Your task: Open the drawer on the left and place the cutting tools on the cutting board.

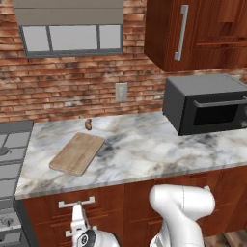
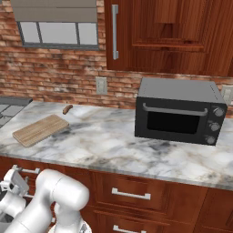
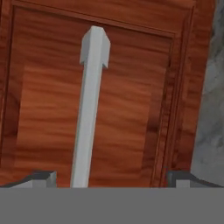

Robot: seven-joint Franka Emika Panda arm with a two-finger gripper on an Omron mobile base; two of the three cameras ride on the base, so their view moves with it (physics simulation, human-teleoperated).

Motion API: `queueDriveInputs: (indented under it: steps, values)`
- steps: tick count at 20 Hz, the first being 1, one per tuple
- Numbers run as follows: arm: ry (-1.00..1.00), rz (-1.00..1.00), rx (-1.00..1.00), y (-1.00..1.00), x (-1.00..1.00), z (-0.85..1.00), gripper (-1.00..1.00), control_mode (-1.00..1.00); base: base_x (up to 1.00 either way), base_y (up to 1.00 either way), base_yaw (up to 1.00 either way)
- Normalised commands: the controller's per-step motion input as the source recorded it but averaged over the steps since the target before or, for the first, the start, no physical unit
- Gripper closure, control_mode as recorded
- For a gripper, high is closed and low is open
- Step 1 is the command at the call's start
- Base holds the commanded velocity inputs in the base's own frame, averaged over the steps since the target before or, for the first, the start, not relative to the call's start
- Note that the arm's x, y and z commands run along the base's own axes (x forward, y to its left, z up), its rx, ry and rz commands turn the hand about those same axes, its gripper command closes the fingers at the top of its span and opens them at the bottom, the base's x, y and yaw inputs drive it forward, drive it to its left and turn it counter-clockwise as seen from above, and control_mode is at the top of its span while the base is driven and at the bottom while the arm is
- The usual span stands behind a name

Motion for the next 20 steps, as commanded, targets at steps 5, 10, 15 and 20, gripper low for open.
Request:
queueDriveInputs:
  steps: [5,10,15,20]
  values:
    - [-0.02,0.00,0.00,0.17,0.19,-0.20,-1.00,-1.00,0.00,0.00,0.00]
    - [-0.01,0.00,0.00,0.04,0.27,-0.10,-1.00,-1.00,0.00,0.00,0.00]
    - [0.00,0.00,0.00,0.03,0.29,-0.08,-1.00,-1.00,0.00,0.00,0.00]
    - [-0.01,0.00,0.00,0.05,0.27,-0.14,-1.00,-1.00,0.00,0.00,0.00]
